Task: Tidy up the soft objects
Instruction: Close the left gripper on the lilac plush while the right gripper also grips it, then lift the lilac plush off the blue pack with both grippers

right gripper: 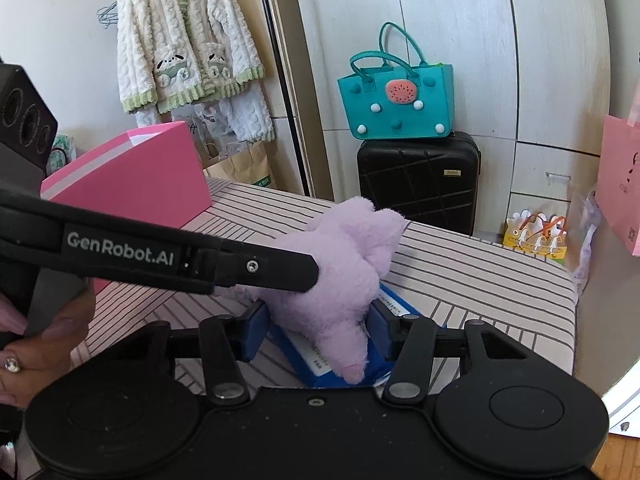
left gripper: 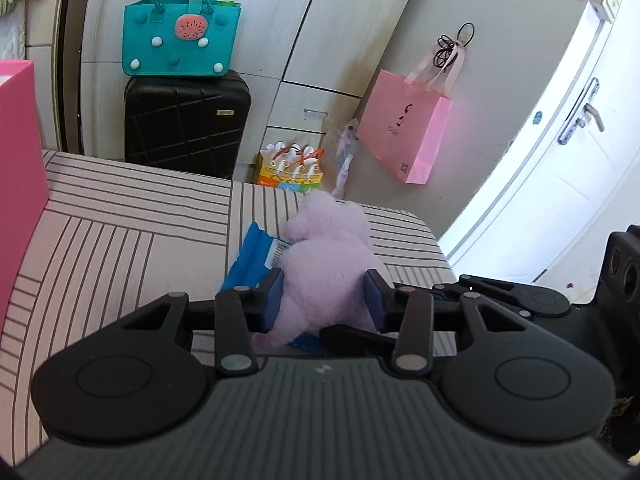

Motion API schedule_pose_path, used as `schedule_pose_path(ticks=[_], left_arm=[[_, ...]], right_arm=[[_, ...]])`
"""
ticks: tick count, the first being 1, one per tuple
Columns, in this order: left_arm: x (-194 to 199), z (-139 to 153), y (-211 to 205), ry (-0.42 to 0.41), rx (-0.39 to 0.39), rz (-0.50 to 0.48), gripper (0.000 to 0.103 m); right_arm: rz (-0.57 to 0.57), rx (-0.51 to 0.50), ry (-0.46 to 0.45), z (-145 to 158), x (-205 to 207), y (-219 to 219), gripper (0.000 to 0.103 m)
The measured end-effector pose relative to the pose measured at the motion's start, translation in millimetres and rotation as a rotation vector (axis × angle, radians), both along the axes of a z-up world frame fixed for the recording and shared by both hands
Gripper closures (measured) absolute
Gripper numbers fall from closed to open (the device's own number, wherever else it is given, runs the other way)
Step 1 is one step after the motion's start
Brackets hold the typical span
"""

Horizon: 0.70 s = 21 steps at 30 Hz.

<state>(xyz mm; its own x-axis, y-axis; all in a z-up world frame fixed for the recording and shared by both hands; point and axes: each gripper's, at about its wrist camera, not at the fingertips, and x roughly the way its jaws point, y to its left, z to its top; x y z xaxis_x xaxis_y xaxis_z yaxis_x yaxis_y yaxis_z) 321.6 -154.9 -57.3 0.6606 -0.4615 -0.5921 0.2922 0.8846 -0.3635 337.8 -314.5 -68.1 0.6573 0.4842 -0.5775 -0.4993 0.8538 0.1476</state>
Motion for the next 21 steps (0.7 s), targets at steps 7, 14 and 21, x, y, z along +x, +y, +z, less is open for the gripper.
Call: schedule_pose_path(ticks=[7, 14, 21], left_arm=[[-19, 10, 5, 0.011, -0.029, -0.017, 0.061], [-41, 17, 14, 0.019, -0.047, -0.031, 0.061], [-64, 23, 20, 0.066, 0.010, -0.051, 0.061]], right_arm=[[0.009, -0.051, -0.014, 14, -24, 10, 0.045], [0.017, -0.061, 0.019, 25, -43, 16, 0.043], [0.041, -0.083, 0.072, 27, -68, 29, 0.042]])
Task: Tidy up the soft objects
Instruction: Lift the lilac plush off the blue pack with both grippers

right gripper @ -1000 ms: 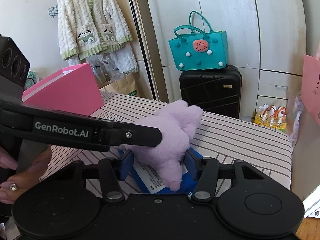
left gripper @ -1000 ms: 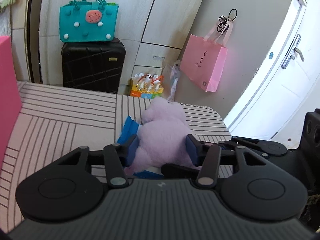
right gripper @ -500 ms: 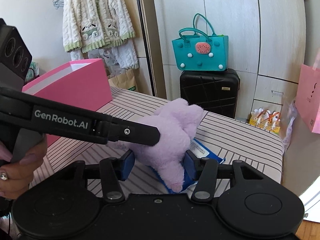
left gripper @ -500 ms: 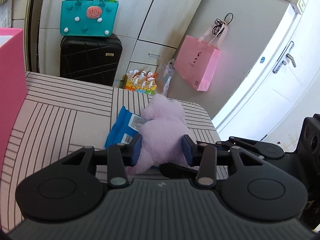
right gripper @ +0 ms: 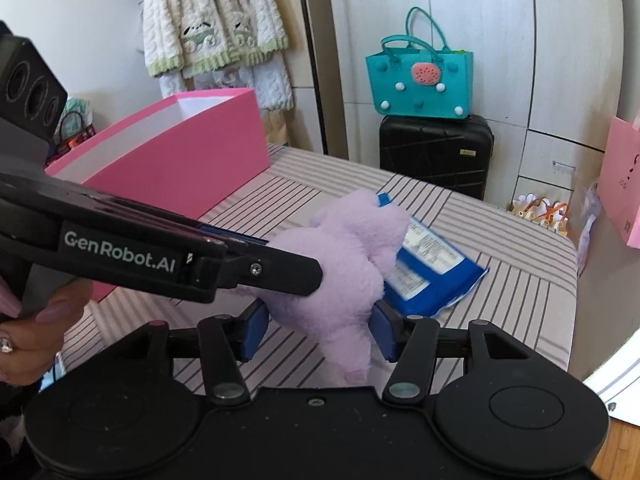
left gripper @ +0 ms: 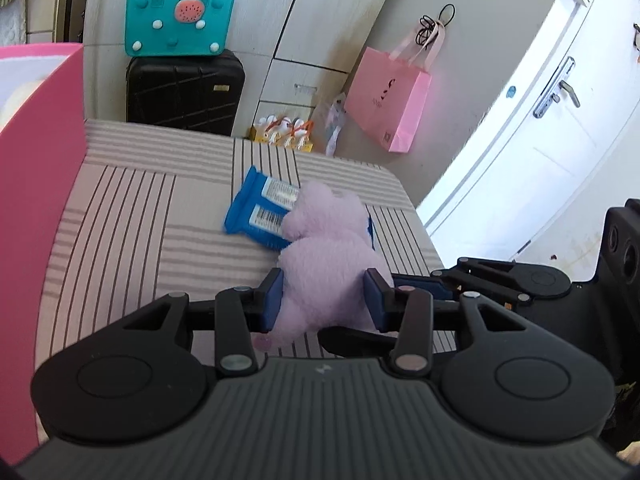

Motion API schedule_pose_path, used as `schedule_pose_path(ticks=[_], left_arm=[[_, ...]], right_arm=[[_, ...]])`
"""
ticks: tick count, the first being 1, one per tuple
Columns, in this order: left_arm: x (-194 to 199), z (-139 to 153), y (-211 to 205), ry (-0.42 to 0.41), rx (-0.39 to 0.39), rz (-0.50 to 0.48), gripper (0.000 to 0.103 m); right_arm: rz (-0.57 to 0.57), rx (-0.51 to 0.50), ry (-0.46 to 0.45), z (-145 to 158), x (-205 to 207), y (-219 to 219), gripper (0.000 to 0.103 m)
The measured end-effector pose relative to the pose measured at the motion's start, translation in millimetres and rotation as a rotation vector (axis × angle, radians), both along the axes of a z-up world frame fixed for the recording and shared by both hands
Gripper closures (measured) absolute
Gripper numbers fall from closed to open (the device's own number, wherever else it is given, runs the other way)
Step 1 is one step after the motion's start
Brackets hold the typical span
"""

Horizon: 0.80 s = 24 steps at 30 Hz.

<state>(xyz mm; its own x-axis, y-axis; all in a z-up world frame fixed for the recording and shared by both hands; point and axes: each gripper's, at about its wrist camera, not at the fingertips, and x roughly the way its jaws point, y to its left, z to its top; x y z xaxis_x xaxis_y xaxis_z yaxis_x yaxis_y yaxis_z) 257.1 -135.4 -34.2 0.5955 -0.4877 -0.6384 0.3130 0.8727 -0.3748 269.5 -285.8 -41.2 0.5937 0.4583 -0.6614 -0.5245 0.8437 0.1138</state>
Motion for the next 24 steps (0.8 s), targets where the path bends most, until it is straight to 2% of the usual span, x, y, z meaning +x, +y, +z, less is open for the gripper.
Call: schedule_pose_path(ticks=[12, 20, 24], left_arm=[[-42, 11, 22, 0.043, -0.037, -0.049, 0.061], [-63, 18, 40, 0.116, -0.076, -0.105, 0.061], [-71, 21, 55, 0.163, -0.126, -0.120, 0.061]], right_arm=[[0.015, -0.002, 0.070, 19, -43, 12, 0.041], [0.026, -0.010, 0.155, 34, -67, 25, 0.041], [0.045, -0.021, 0.167, 44, -80, 34, 0.041]])
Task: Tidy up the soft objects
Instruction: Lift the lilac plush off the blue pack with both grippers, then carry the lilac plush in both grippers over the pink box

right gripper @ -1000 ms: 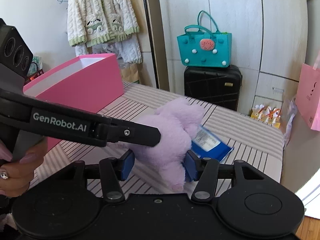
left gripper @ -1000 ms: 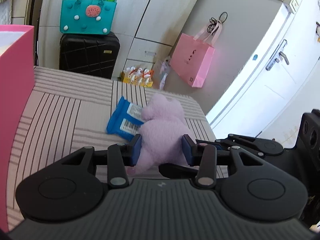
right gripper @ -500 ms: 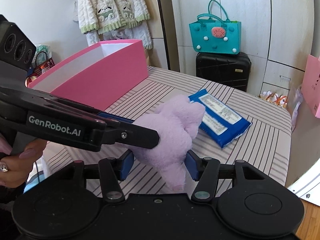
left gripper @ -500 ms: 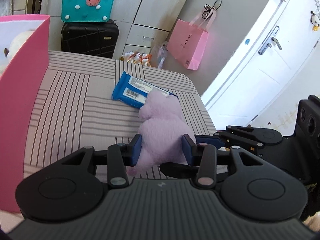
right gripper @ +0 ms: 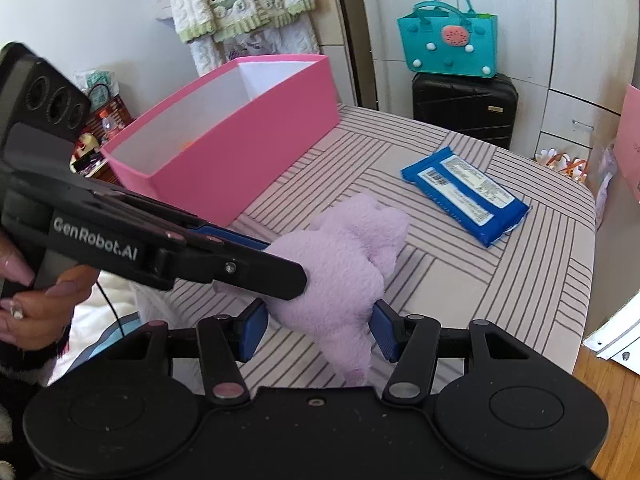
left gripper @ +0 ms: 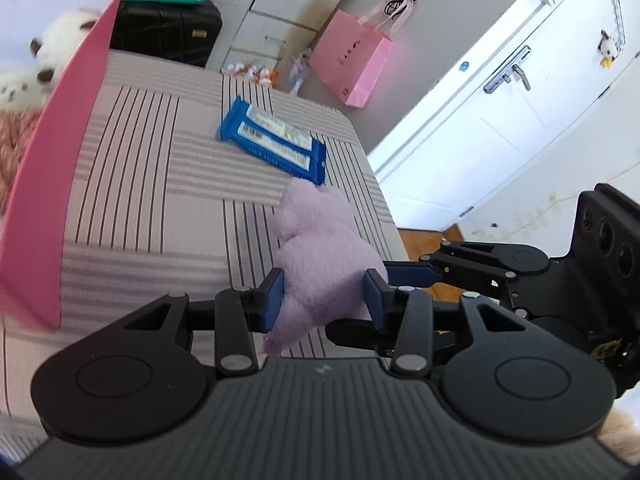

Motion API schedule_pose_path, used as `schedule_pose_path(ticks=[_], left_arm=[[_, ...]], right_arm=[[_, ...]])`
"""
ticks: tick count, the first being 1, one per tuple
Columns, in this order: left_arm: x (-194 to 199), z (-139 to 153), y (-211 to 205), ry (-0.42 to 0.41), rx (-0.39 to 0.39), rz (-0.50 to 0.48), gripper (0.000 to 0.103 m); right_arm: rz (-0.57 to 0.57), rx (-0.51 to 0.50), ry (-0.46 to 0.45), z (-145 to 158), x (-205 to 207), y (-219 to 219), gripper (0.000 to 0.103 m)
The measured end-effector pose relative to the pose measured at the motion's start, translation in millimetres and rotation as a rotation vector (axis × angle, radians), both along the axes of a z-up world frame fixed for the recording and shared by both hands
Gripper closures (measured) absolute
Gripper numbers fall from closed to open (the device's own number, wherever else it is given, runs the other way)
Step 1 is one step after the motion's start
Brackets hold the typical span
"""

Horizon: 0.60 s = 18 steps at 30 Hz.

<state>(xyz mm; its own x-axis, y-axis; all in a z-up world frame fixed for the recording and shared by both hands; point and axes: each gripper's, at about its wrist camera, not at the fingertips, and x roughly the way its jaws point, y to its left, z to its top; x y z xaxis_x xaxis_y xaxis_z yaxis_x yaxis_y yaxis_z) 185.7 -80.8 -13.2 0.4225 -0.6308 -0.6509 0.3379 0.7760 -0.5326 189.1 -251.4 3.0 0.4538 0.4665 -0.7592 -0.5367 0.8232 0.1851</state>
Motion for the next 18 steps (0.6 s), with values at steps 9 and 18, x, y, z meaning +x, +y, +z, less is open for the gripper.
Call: schedule_pose_path(ticks=[9, 18], left_arm=[[-32, 24, 30, 0.020, 0.024, -0.033, 0.061], [-65, 56, 68, -0.046, 0.030, -0.019, 0.061]], right_arm=[[0.078, -0.007, -0.010, 25, -29, 31, 0.042], [0.160, 0.000, -0.062, 54, -53, 65, 0.042]])
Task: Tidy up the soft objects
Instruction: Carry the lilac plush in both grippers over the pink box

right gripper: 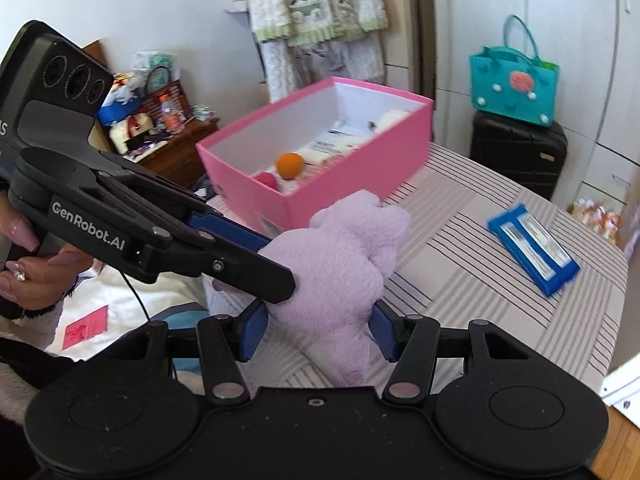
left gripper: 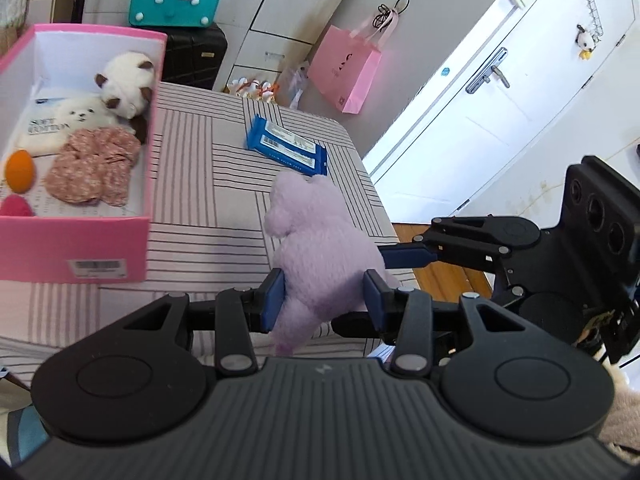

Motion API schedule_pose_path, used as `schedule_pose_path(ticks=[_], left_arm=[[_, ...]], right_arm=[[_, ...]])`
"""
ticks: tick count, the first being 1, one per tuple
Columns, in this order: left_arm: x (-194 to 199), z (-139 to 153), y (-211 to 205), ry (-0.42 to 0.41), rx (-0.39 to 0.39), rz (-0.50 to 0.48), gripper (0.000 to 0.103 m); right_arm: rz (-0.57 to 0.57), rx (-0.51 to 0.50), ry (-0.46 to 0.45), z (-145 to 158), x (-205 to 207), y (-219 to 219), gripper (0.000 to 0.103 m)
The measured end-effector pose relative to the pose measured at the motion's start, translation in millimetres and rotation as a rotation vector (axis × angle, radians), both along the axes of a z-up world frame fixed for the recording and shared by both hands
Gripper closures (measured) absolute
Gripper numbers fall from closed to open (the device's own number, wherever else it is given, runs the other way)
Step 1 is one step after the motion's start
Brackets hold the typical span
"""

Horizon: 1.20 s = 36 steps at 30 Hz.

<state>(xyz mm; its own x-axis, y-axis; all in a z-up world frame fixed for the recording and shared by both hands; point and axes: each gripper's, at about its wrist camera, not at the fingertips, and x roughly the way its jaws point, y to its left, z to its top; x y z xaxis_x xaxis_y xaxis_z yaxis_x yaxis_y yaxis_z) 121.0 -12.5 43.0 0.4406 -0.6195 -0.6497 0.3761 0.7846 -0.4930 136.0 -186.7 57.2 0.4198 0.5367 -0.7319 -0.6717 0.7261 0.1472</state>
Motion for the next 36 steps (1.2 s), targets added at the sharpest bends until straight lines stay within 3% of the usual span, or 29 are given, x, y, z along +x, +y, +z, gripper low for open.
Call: schedule_pose_path(ticks=[14, 20, 25, 36], left_arm=[[-24, 19, 58, -0.010, 0.026, 0.061, 0.062], [-19, 32, 74, -0.091, 0.081, 0.089, 0.062], [-1, 36, 94, -0.156, 0.088, 0.136, 0.062], [79, 20, 125, -0.148, 0.083, 0.249, 0.062]], right_arm=[[0.135, 0.030, 0.030, 15, 7, 53, 0.041], [0.176, 0.050, -0.051, 23, 23, 73, 0.042], [0.235, 0.050, -0.150, 21, 47, 90, 0.043], [0.265, 0.094, -0.117, 6, 143, 121, 0.045]])
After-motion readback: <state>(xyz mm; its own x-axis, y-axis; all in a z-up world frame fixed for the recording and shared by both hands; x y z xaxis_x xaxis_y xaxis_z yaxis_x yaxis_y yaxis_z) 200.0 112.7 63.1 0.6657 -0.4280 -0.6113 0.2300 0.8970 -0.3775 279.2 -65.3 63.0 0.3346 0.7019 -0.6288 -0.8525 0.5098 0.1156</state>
